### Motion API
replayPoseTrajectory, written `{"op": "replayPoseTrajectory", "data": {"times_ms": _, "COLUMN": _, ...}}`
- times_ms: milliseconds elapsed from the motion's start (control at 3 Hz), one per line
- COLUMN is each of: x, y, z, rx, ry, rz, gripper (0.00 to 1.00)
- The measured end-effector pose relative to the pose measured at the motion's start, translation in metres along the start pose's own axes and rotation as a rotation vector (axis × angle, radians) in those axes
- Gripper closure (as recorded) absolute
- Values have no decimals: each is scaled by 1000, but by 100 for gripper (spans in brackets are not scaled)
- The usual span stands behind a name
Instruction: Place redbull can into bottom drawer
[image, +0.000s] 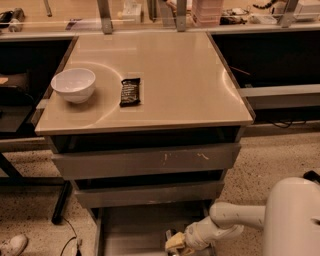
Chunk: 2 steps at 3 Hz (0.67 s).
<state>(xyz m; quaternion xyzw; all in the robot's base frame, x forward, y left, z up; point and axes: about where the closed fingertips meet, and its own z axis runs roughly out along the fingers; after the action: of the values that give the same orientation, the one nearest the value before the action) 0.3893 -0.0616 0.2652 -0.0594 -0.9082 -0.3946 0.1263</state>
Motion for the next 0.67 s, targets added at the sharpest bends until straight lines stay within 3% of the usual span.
{"op": "replayPoseTrajectory", "data": {"times_ms": 667, "x": -39, "y": -24, "z": 57, "rx": -12, "ry": -105, "rz": 86, "gripper": 100}}
